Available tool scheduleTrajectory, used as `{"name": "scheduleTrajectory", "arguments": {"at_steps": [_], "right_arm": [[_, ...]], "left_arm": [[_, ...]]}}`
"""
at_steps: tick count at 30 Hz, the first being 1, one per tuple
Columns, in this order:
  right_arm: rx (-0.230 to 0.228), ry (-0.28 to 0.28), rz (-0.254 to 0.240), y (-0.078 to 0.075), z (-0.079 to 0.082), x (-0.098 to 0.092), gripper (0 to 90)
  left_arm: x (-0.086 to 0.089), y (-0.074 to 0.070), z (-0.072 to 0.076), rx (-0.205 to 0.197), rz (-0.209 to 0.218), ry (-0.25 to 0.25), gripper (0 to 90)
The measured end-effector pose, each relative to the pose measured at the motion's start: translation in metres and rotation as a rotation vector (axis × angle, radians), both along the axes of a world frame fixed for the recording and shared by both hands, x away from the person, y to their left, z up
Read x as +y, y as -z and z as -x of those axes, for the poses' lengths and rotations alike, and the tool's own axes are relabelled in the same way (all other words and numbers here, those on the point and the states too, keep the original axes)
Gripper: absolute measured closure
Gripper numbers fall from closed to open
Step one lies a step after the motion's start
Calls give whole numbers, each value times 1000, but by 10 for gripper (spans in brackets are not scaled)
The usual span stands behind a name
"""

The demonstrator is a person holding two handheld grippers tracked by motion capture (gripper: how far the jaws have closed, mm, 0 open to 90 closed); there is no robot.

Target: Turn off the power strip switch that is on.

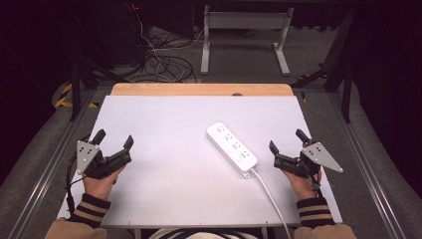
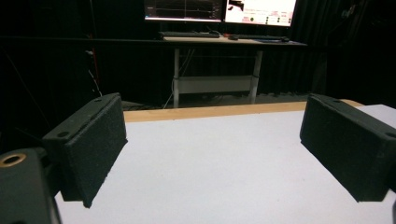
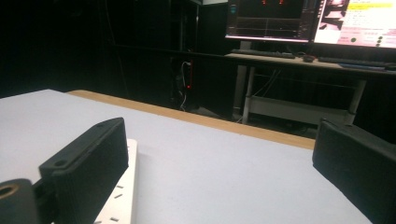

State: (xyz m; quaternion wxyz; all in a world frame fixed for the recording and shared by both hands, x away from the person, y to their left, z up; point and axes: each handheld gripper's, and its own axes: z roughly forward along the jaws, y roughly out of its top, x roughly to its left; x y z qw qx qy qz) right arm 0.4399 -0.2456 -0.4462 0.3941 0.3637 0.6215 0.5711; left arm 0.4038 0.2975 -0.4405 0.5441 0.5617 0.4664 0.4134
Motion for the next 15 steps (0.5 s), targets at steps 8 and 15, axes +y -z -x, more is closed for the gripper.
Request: {"name": "scheduleTrajectory", "arguments": {"at_steps": [8,15], "right_arm": [[57,-39,-41,-2,1,-2,141],[88,-32,-54,-4,-1,-3,201]], "left_arm": [[0,0,-1,0,2,-1,81],[0,0,-1,0,1,-3,81]]}}
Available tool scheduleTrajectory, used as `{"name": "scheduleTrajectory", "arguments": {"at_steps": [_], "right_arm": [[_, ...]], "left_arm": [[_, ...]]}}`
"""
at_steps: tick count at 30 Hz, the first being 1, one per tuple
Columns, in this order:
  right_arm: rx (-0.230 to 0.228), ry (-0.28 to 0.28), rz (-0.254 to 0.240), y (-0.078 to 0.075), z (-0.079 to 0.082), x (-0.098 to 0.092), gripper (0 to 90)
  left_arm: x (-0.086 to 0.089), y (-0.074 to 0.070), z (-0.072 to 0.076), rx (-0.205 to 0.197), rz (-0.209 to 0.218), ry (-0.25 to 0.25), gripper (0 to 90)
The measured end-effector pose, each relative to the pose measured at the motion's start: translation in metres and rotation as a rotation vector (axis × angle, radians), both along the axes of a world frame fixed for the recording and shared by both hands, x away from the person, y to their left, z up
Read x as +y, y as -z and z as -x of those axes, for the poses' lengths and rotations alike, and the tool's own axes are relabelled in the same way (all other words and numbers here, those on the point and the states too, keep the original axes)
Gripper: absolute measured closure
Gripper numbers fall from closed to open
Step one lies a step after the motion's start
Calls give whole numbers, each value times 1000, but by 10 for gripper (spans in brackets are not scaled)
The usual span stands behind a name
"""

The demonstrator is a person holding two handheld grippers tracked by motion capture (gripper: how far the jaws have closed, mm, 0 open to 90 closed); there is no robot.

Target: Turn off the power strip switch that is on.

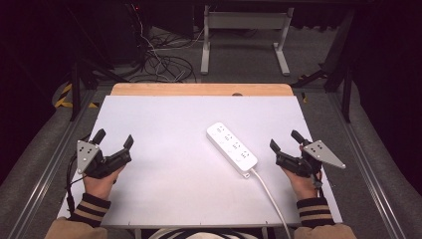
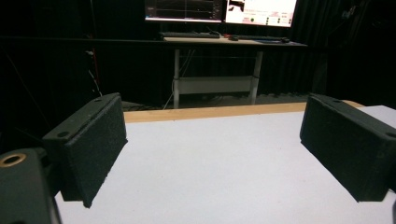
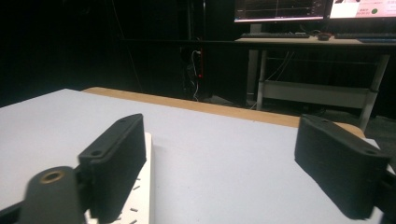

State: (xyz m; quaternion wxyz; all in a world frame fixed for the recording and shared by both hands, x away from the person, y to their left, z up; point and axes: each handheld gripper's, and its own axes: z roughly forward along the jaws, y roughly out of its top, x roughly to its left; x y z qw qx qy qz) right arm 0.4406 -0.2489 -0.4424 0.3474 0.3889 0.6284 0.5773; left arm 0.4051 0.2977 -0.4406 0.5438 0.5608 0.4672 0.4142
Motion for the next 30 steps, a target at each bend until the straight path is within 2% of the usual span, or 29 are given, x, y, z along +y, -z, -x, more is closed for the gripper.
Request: {"name": "scheduleTrajectory", "arguments": {"at_steps": [6,11,14,16,18,20,22,26,27,30], "right_arm": [[-15,-25,3,-10,0,-2,354],[-9,-64,14,-24,-2,2,659],[8,-83,19,-31,-5,9,780],[15,-98,35,-35,-6,15,818],[36,-117,56,-41,-7,20,899],[41,-136,65,-45,-7,24,900],[45,-155,100,-48,-7,28,900],[81,-183,122,-48,-9,34,900],[126,-208,141,-45,-13,39,900],[215,-255,192,-35,-19,52,900]], "left_arm": [[0,0,0,2,0,0,81],[0,1,-1,6,-2,-1,81],[0,1,-1,5,-2,-1,81],[0,1,-1,6,-2,-1,81],[0,1,-1,8,-4,-2,81],[0,1,-1,11,-8,-2,81],[0,1,-1,10,-8,-2,81],[0,2,-1,12,-8,-4,81],[0,2,-1,14,-7,-4,81],[0,2,-1,14,-6,-4,81]]}}
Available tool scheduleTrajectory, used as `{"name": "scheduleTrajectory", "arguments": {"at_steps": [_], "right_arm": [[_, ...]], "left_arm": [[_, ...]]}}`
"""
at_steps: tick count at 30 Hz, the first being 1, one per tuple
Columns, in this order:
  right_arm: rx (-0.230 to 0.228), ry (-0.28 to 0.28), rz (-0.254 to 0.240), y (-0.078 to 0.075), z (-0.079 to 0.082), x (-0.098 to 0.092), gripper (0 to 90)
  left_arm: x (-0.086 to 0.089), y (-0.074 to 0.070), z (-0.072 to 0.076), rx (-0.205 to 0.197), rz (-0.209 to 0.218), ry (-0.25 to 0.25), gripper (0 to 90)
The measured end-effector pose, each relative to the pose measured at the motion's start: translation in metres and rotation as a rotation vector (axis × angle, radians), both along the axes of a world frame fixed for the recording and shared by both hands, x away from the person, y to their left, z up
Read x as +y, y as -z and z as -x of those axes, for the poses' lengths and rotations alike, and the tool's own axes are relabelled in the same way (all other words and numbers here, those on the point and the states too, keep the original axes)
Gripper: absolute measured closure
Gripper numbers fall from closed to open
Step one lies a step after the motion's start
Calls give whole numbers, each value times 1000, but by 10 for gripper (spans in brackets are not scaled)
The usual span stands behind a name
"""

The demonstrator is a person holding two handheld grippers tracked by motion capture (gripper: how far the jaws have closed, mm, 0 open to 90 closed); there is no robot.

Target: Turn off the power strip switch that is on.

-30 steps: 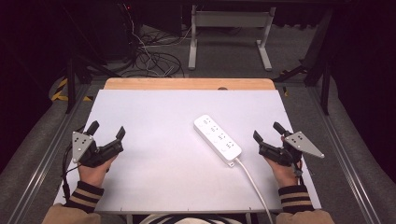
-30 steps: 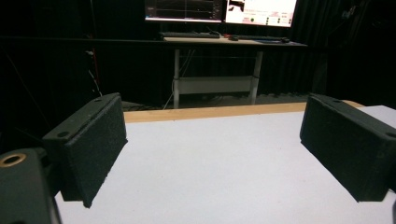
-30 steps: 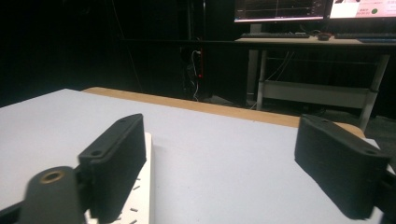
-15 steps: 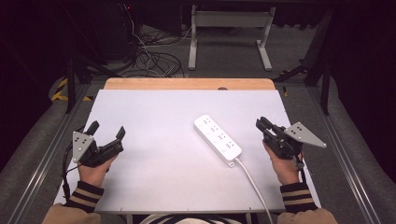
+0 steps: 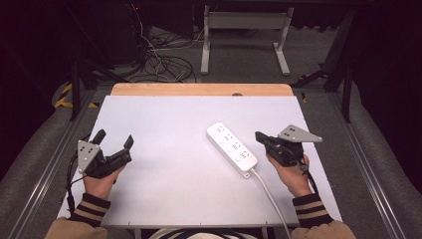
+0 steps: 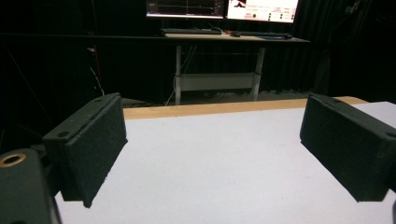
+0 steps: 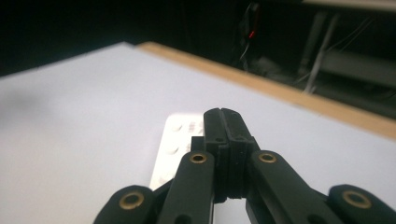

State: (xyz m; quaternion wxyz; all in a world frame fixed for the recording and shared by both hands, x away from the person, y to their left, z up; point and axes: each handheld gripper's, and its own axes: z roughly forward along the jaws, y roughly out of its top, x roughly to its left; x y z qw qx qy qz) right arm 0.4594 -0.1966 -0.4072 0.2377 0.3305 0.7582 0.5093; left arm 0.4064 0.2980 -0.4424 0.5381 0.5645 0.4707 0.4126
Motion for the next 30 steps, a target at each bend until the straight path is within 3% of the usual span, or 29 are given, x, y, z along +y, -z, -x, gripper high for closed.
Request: {"name": "scheduleTrajectory", "arguments": {"at_steps": [7,10,23,30], "right_arm": [[117,-86,135,27,-10,29,900],[147,-105,166,35,-11,35,900],[201,-126,274,53,-14,47,900],[205,-100,259,57,-12,47,900]], "left_arm": [[1,0,1,0,1,-2,81],[1,0,1,-1,2,-3,81],[1,0,1,4,1,-2,81],[1,0,1,6,1,0,81]]}}
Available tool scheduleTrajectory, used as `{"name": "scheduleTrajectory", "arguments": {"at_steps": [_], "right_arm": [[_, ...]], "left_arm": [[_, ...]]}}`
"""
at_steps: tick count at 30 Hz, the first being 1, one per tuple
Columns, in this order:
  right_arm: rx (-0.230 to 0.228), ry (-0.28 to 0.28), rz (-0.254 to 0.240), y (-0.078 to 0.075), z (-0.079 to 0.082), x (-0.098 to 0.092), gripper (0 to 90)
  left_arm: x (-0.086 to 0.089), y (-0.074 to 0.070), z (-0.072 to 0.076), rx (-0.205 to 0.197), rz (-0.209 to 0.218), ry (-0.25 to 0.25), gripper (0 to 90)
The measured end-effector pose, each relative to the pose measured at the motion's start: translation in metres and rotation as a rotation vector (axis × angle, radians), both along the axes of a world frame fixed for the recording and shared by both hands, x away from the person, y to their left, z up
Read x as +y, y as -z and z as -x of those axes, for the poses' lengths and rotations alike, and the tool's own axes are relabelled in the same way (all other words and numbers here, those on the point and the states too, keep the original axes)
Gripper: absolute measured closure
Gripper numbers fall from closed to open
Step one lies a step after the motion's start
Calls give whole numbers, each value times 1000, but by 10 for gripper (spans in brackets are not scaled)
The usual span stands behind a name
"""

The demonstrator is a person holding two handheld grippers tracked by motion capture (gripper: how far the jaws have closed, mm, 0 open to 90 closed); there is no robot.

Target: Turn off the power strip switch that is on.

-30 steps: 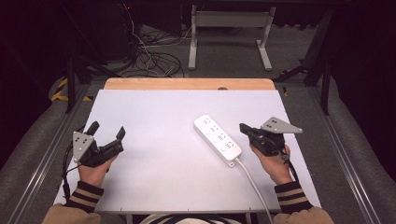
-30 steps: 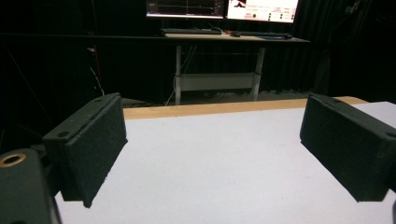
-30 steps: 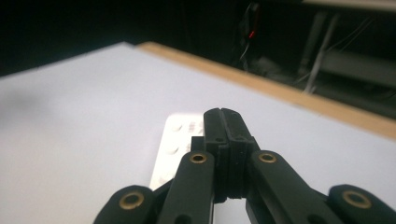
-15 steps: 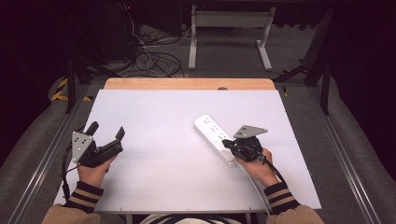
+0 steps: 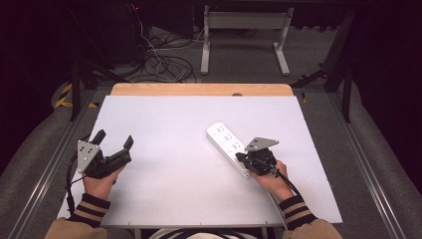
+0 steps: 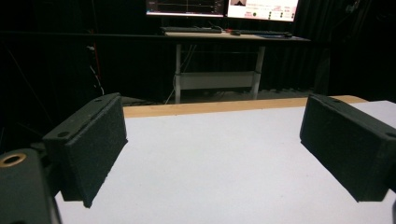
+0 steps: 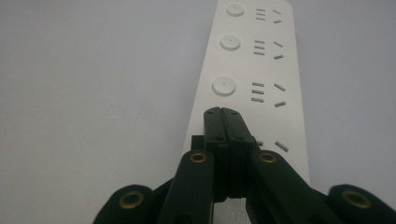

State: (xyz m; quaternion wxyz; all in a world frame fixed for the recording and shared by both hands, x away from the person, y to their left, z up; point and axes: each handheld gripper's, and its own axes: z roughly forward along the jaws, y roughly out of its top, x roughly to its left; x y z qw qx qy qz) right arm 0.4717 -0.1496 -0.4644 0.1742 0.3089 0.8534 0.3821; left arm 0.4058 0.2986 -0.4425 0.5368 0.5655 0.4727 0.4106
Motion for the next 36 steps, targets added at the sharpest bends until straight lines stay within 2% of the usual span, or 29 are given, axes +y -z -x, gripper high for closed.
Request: {"name": "scheduleTrajectory", "arguments": {"at_steps": [1,4,21,24,27,36], "right_arm": [[-12,12,14,0,0,0,900],[-5,17,-10,1,0,-2,900],[-9,31,-2,1,2,0,900],[-8,42,14,0,2,2,900],[-4,43,9,0,2,2,900],[-25,40,31,0,4,4,900]], "left_arm": [[0,0,0,0,0,0,81],[0,0,0,0,-2,-1,81],[0,0,0,4,1,1,82],[-1,0,0,5,1,0,82],[0,0,0,2,1,2,82],[-1,0,0,4,3,3,82]]}}
